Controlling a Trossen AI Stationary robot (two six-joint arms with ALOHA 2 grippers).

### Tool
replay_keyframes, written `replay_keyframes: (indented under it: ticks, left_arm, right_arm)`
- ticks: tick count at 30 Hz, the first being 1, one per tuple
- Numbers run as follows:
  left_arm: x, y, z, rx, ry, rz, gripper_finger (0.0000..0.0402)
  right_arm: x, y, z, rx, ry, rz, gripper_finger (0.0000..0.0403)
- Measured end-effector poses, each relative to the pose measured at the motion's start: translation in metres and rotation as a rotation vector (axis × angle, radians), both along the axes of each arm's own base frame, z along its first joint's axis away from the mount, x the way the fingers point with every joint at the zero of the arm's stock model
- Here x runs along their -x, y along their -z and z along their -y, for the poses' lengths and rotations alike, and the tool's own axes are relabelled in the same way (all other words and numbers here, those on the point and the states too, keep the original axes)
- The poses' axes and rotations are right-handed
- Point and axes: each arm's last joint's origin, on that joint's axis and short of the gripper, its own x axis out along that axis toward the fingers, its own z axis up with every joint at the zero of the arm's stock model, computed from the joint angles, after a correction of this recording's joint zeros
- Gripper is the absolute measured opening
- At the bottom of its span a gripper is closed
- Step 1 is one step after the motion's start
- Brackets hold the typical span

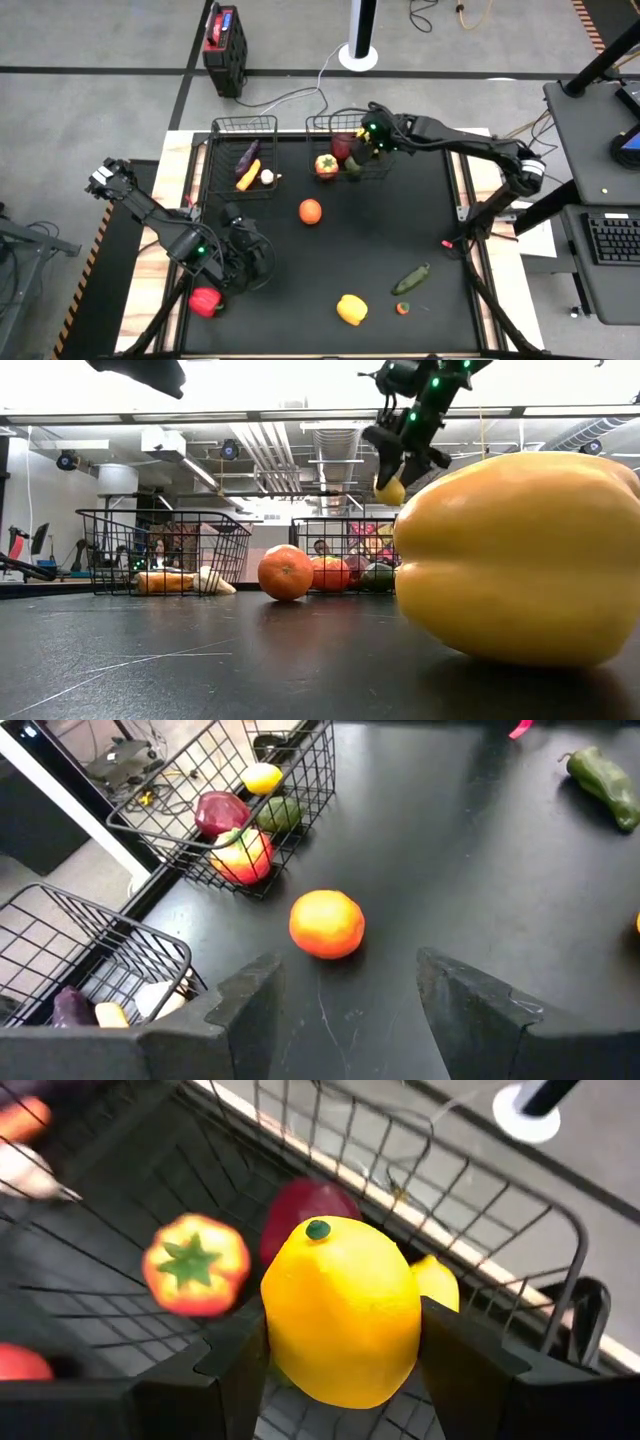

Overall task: Sort produce into baskets
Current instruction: Put the yellow lemon into the right black wire basket

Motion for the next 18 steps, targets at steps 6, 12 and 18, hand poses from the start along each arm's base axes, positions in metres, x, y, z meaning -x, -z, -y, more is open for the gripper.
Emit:
replay_keyframes:
  ticks: [6, 12, 18]
  left_arm:
    - [0.000, 0.000, 0.000, -0.002, -0.001, 0.001, 0.0206]
    - [0.000, 0.000, 0.000, -0.002, -0.001, 0.001, 0.0206]
    - [0.000, 0.000, 0.000, -0.003, -0.001, 0.000, 0.0206]
  right_arm:
    - [-0.006, 0.020, 0.012, -0.049, 0.019, -0.089, 0.0215]
    - [-0.015, 0.035, 0.018, -0.082, 0.021, -0.156, 0.0215]
    - [-0.022, 0.049, 0.022, -0.119, 0.016, -0.237, 0.0215]
